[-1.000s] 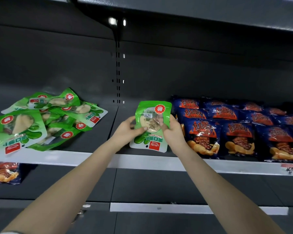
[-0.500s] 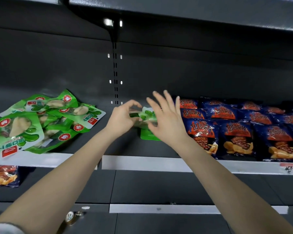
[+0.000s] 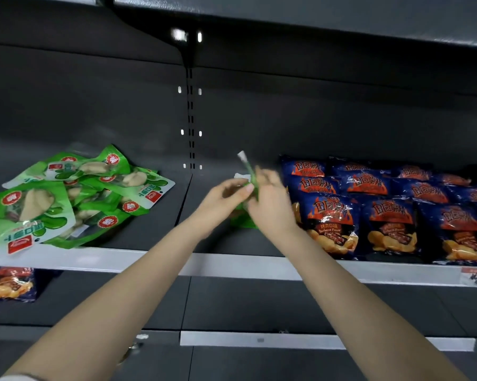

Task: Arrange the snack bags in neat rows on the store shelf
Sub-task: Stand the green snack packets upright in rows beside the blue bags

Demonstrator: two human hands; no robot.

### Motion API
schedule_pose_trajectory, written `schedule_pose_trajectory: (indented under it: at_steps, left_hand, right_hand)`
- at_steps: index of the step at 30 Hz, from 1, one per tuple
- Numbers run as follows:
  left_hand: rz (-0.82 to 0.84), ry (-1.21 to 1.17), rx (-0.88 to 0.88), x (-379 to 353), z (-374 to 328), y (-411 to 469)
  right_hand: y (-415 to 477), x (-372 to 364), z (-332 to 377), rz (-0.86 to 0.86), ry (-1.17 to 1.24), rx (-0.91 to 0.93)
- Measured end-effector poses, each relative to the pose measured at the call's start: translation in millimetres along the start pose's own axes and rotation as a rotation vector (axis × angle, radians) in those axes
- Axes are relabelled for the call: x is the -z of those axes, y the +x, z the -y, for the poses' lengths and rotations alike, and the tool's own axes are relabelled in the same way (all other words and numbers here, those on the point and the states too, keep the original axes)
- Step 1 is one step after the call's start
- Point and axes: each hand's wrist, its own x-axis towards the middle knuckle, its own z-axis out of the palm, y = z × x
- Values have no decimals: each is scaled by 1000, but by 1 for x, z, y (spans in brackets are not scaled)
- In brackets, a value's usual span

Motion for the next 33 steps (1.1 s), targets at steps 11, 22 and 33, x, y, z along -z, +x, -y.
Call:
schedule_pose_trajectory:
  at_steps: [11,22,33]
  left_hand:
    - [-70,41,-61,11,27,18]
    - [-6,825,16,4,40,41]
    - [-84,1153,-63,0,66,39]
  right_hand:
    - [-23,-8,-17,116,-101,177]
    - [-37,-36,-21,327,-375,-73]
    - [-21,-47,-24,492,-288,-220]
